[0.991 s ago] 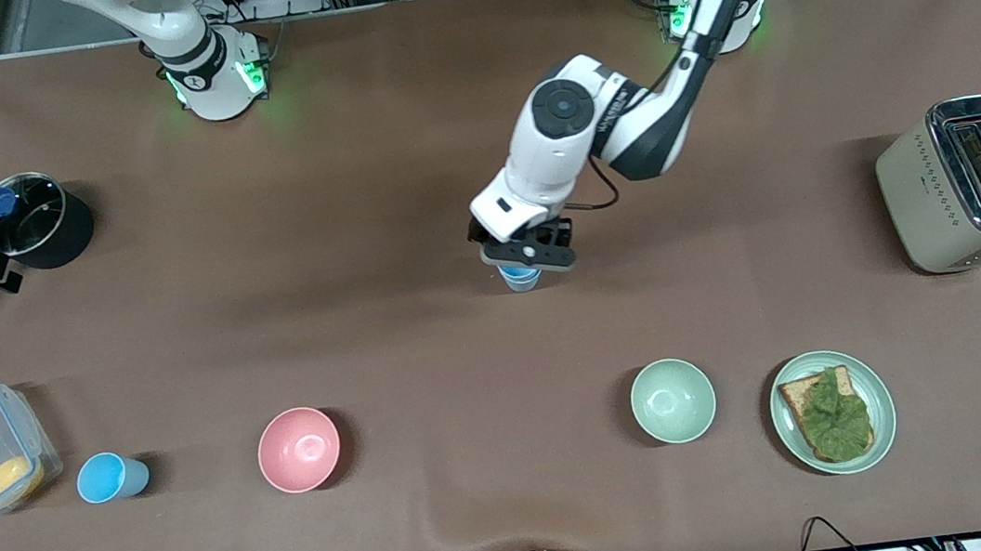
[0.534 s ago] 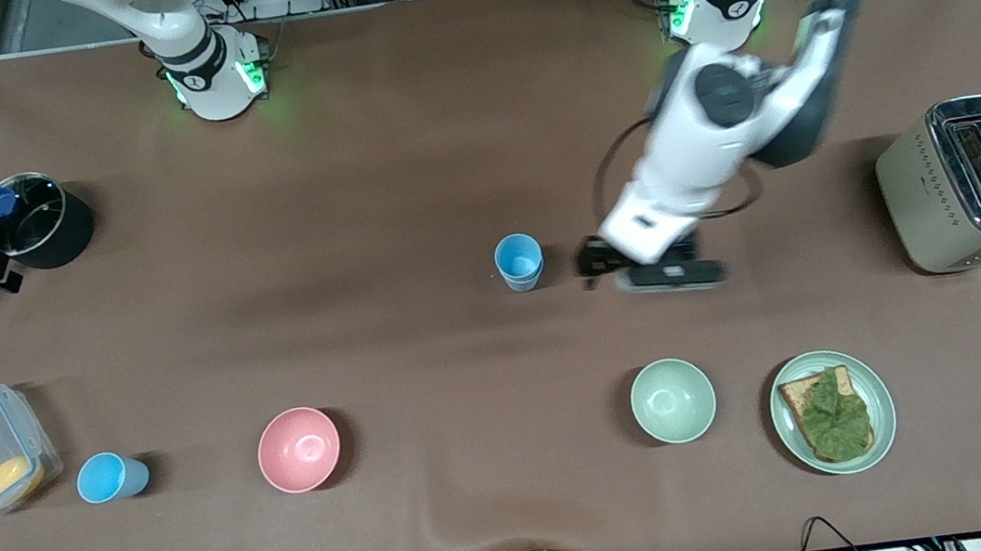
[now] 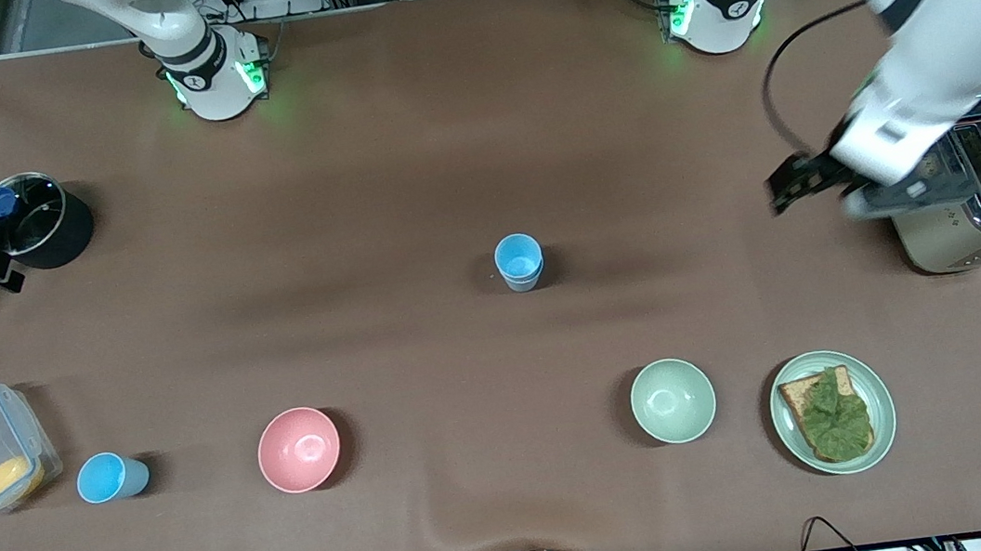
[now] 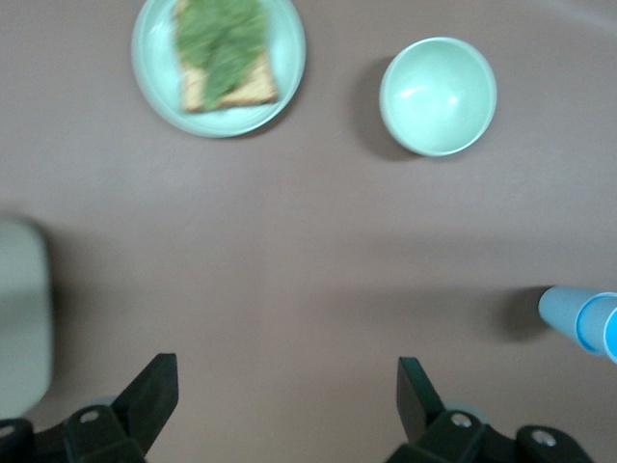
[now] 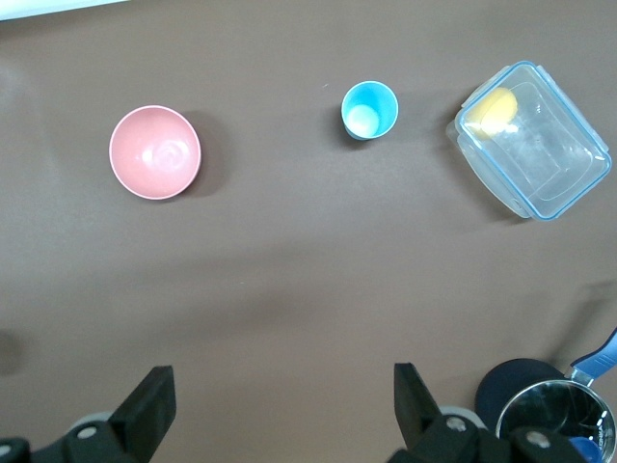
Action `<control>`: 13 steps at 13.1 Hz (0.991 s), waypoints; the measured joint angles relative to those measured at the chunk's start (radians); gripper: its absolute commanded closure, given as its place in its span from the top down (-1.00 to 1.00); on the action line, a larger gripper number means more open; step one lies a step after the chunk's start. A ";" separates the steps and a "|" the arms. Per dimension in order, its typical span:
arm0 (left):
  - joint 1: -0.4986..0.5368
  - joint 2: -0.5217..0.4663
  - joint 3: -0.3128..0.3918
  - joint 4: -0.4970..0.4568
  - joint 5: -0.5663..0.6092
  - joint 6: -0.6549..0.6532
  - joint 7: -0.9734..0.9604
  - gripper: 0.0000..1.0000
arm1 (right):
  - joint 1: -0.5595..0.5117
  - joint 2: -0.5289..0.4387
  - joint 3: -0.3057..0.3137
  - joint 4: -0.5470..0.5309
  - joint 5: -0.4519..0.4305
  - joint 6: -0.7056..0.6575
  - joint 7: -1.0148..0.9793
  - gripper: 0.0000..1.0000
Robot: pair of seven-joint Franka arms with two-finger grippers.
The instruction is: Stack blue cups with both arms
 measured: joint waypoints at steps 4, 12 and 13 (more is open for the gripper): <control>0.008 -0.027 0.023 0.138 0.057 -0.192 0.000 1.00 | 0.000 0.000 0.002 0.000 0.000 0.000 0.006 1.00; -0.013 0.044 0.168 0.305 0.060 -0.303 0.008 1.00 | 0.000 0.000 0.002 0.000 0.000 -0.002 0.008 1.00; -0.024 0.045 0.162 0.306 0.060 -0.305 0.008 1.00 | 0.000 0.000 0.002 0.000 0.000 -0.002 0.009 1.00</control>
